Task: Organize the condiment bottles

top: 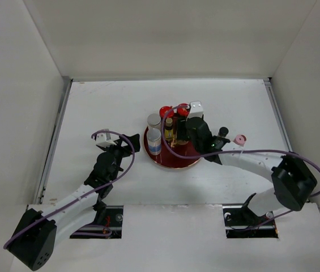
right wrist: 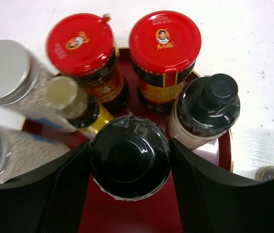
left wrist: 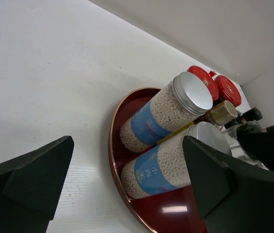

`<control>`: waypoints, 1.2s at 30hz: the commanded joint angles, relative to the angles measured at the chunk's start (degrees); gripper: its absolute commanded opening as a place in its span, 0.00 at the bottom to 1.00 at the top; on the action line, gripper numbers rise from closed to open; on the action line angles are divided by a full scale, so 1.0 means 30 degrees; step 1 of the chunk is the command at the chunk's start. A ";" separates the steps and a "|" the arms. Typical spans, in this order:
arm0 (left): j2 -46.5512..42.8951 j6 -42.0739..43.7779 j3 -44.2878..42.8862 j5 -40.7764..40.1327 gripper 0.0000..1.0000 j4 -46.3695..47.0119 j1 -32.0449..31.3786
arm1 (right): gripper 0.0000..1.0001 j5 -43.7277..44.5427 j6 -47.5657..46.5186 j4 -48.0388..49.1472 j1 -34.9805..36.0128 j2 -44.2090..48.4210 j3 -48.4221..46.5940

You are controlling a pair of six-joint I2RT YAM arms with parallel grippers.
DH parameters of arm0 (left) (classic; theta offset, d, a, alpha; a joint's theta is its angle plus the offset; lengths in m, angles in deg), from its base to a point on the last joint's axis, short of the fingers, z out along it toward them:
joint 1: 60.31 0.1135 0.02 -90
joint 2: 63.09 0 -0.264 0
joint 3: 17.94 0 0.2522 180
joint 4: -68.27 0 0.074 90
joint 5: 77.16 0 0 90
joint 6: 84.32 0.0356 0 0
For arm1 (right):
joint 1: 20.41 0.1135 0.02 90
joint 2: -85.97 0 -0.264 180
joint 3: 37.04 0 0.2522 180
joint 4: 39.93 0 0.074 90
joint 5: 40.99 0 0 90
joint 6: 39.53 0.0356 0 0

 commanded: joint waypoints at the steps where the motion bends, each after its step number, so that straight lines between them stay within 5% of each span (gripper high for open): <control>1: -0.0095 -0.0022 0.0076 0.0191 1.00 0.0669 -0.0182 | 0.49 0.0360 0.0266 0.3046 -0.0522 -0.0753 -0.0556; 8: -0.0066 -0.0081 0.0077 0.0221 1.00 0.0669 -0.0153 | 0.52 0.0156 0.0676 0.3808 -0.0905 -0.2367 -0.0526; 14: -0.0096 -0.0022 0.0106 0.0191 1.00 0.0669 -0.0183 | 0.66 0.0185 0.0648 0.3867 -0.0847 -0.2866 -0.0468; 18: -0.0007 0.0036 0.0018 0.0192 1.00 0.0669 -0.0300 | 0.81 0.0303 0.0706 0.3604 -0.0847 -0.1786 -0.0117; 22: 0.0109 -0.0022 0.0077 0.0190 1.00 0.0757 -0.0212 | 0.84 0.0332 0.0677 0.2580 -0.0817 0.0992 0.0526; 25: 0.0081 0.0036 0.0018 0.0163 1.00 0.0728 -0.0358 | 0.73 0.0215 0.0823 0.1993 -0.1021 0.3774 0.1579; 28: -0.0212 0.0065 0.0076 0.0074 1.00 0.0669 -0.0359 | 0.30 0.0332 0.0940 0.1291 -0.2277 0.6238 0.2781; 29: -0.0271 0.0065 0.0105 0.0074 1.00 0.0669 -0.0330 | 0.23 0.0419 0.1173 0.0737 -0.2891 0.6854 0.3074; 31: -0.0416 0.0065 0.0106 0.0104 1.00 0.0669 -0.0387 | 0.21 0.0740 0.1962 -0.0580 -0.4354 0.7735 0.3485; 33: -0.0651 0.0065 0.0164 0.0075 1.00 0.0669 -0.0475 | 0.27 0.0626 0.2579 -0.1462 -0.5646 0.8061 0.3721; 36: -0.0565 0.0065 0.0194 0.0016 1.00 0.0669 -0.0476 | 0.56 0.0332 0.2903 -0.2196 -0.7054 0.7770 0.3693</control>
